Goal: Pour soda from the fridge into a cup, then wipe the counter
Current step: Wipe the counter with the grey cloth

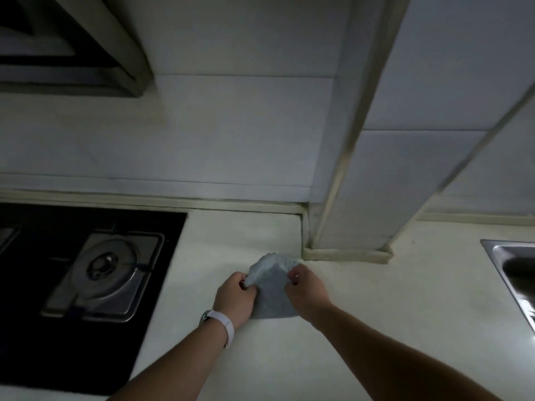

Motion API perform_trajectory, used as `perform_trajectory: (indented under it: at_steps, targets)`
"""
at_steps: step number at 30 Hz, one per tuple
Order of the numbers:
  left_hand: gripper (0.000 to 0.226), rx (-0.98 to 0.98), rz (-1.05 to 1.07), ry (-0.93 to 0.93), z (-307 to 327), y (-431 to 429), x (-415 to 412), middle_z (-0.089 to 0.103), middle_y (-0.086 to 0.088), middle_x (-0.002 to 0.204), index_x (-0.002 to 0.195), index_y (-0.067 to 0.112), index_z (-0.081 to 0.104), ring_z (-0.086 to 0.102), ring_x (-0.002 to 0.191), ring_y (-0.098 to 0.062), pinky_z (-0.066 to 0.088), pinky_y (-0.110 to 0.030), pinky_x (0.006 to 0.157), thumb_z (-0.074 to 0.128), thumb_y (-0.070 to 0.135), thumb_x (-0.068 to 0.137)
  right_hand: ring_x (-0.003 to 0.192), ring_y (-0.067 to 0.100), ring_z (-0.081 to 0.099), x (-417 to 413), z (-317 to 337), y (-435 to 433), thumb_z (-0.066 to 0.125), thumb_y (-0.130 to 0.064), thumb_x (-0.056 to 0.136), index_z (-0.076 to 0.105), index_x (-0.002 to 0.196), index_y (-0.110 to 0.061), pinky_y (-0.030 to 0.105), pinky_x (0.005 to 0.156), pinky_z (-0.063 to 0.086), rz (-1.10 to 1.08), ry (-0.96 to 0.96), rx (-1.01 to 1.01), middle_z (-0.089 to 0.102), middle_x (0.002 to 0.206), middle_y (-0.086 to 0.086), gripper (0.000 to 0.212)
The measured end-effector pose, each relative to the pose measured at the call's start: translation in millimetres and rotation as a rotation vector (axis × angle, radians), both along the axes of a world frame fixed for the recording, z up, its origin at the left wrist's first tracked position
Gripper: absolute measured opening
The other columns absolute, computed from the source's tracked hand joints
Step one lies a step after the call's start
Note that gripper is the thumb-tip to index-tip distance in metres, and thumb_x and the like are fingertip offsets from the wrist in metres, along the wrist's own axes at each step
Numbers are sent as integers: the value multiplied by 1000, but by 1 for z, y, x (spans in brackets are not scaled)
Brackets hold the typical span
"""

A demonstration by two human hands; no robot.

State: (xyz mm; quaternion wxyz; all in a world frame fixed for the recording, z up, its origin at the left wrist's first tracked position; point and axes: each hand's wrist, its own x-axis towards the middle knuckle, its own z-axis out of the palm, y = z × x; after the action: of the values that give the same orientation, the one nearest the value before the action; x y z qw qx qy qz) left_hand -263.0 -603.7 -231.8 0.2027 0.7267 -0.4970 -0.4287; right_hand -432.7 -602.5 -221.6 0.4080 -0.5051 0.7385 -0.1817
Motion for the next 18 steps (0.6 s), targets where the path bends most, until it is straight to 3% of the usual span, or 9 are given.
perform_trajectory:
  at_steps: [11,14,18]
  targets:
    - [16,-96,-134,-9,-6,-119,27,61,8,72,76,31,54,56,64,-5,35,-21,49,54,26,91,71,9,56,29,-4,-108,51,-16,92,56,101,-25,20,53,40,-18,101,-34,60,87,-1,13]
    - [3,-85,-132,-12,-17,-145,22,59,12,73,89,28,58,57,66,-7,35,-19,49,56,25,91,81,20,60,25,-10,-133,49,-20,93,54,110,-24,26,65,46,8,159,23,59,94,2,18]
    - [24,-2,-57,37,-36,-165,14,66,5,88,114,21,63,57,71,-9,39,-18,55,58,25,91,102,27,62,24,-25,-155,47,-19,94,56,112,-21,33,85,49,30,235,104,62,114,7,21]
